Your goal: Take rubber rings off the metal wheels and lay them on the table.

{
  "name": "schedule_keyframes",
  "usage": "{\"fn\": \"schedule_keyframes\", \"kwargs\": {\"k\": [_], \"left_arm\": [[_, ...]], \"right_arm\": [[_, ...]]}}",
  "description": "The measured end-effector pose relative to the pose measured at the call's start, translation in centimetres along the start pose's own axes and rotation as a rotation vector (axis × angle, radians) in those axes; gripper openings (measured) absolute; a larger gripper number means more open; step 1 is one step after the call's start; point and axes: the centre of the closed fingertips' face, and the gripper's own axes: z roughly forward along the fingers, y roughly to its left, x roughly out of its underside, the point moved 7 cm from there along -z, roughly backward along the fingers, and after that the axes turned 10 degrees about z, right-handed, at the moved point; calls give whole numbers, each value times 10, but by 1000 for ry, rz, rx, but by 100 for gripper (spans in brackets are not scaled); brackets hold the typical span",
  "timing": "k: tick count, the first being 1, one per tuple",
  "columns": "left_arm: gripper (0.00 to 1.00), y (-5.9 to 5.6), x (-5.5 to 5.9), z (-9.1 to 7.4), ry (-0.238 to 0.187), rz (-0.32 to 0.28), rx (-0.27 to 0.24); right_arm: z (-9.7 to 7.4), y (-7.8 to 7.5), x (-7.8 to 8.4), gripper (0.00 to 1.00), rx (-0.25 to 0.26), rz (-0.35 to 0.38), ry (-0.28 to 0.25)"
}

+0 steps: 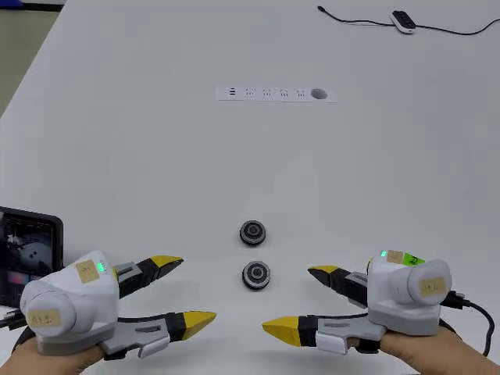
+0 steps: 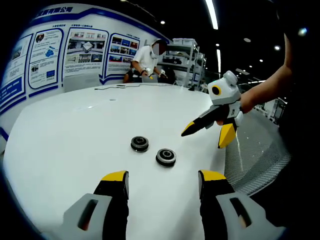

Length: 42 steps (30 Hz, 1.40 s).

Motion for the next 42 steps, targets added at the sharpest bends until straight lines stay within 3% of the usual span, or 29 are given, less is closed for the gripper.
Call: {"fn": "schedule_keyframes", "kwargs": {"k": [11, 15, 19, 27, 42], "left_arm": [[48, 1, -7, 12, 14, 49, 37], [41, 0, -10, 17, 25, 75, 54], [40, 0, -14, 24, 27, 102, 69], [25, 0, -20, 39, 45, 150, 108], [22, 1, -25, 67, 108, 225, 157]], "right_arm": [[9, -5, 3, 73, 8, 111, 28], [11, -5, 3, 71, 5, 151, 18], [13, -3, 2, 69, -11, 194, 9], [18, -1, -1, 68, -28, 223, 7], [27, -1, -4, 68, -52, 265, 1]]}}
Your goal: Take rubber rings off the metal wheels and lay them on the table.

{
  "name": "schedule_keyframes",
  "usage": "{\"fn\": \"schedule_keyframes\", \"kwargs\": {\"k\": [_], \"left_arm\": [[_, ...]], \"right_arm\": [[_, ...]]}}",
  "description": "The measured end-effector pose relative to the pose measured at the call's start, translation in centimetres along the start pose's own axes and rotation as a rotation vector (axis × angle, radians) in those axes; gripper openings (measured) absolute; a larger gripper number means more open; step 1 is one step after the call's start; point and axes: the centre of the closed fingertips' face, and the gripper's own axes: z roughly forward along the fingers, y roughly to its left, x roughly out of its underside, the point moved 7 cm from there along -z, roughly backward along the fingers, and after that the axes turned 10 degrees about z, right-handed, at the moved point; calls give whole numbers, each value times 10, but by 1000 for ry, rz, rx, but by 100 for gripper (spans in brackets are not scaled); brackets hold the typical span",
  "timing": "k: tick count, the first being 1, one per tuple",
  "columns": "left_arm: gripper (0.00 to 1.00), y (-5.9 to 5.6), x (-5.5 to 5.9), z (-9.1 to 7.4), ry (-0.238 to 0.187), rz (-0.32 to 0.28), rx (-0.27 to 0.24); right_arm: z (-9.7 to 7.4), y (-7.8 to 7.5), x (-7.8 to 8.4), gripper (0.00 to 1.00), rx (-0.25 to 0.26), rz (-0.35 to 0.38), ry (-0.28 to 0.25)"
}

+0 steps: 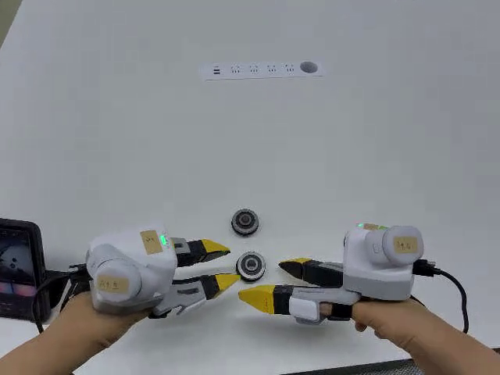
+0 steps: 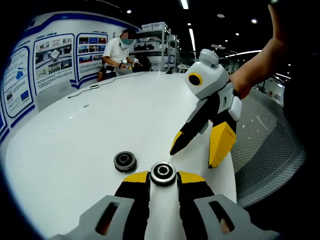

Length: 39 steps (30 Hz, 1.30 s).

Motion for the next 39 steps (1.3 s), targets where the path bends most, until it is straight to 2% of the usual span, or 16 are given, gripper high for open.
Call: {"fn": "schedule_keyframes", "kwargs": {"k": [12, 24, 34, 39], "left_arm": [[19, 3, 1, 16, 55, 30, 27], [15, 2, 2, 31, 111, 84, 53], [15, 3, 5, 37, 160, 132, 83], [14, 3, 5, 39, 168, 143, 95]], "right_arm": [[3, -1, -3, 68, -9, 17, -9], [5, -3, -2, 68, -17, 27, -10], [7, -2, -3, 68, -25, 39, -17], [7, -3, -4, 68, -26, 44, -19]]}}
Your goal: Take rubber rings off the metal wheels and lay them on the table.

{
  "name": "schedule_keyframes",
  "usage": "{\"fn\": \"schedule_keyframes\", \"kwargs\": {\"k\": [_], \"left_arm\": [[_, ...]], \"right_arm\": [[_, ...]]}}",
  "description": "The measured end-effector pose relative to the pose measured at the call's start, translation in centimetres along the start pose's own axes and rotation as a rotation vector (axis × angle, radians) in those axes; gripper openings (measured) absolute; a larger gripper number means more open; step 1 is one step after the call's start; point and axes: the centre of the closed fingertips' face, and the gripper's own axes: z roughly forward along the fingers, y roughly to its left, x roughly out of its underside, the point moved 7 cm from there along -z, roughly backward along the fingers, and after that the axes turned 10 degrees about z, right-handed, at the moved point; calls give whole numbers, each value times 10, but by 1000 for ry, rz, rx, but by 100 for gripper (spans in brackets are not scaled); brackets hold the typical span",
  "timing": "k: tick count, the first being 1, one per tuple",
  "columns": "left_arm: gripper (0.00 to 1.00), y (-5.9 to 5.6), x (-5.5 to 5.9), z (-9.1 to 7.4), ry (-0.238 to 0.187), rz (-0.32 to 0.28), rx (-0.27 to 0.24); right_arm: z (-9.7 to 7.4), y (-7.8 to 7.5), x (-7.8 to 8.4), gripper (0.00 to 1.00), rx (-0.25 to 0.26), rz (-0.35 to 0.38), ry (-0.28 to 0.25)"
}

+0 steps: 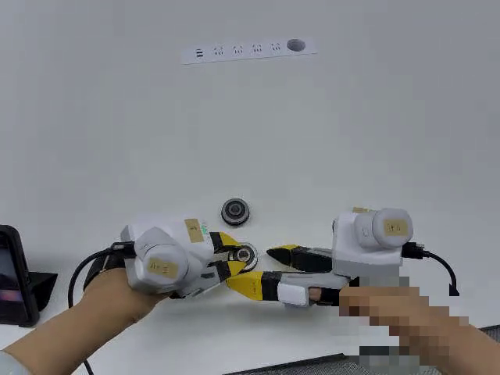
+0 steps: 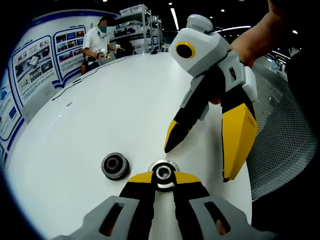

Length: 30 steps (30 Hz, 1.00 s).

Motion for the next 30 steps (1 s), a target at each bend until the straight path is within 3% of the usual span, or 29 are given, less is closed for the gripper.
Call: {"fn": "schedule_keyframes", "kwargs": {"k": [18, 30], "left_arm": [[13, 4, -2, 0, 30, 89, 72], [11, 4, -1, 0, 33, 67, 76]], "right_arm": [[3, -2, -2, 67, -7, 27, 6], [6, -1, -6, 67, -11, 39, 17]]}}
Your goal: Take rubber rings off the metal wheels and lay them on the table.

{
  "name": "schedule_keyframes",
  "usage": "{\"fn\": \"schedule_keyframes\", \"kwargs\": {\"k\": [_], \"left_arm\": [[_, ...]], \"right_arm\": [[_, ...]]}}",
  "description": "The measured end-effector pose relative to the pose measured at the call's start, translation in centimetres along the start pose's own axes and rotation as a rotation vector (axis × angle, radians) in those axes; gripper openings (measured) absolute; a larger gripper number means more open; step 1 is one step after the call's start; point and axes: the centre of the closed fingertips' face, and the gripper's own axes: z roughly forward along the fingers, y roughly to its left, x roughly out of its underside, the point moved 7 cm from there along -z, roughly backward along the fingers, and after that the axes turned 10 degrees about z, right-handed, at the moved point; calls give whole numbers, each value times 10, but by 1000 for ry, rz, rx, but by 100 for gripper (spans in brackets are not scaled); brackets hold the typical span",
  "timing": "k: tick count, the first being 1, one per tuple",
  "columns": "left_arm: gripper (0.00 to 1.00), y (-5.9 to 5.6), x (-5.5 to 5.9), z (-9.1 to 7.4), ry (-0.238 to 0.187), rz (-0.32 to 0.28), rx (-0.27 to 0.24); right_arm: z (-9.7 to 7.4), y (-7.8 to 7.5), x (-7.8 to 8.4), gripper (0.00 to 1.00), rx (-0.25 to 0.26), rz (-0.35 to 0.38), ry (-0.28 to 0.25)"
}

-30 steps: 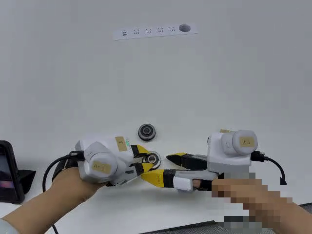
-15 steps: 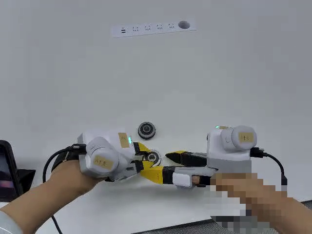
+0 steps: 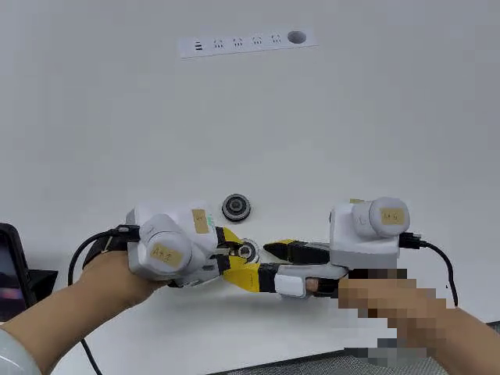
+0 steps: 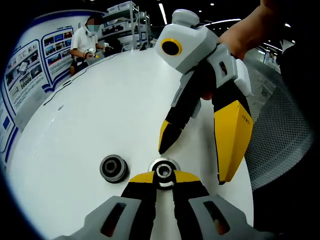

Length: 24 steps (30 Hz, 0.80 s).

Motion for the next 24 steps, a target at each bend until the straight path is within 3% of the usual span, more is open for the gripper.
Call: {"fn": "schedule_keyframes", "kwargs": {"k": [5, 24], "left_arm": [[11, 0, 0, 0, -2, 2, 0], [11, -1, 1, 0, -5, -5, -1]], "right_arm": [[1, -1, -3, 67, -4, 31, 23], [15, 0, -10, 68, -9, 5, 122]]}}
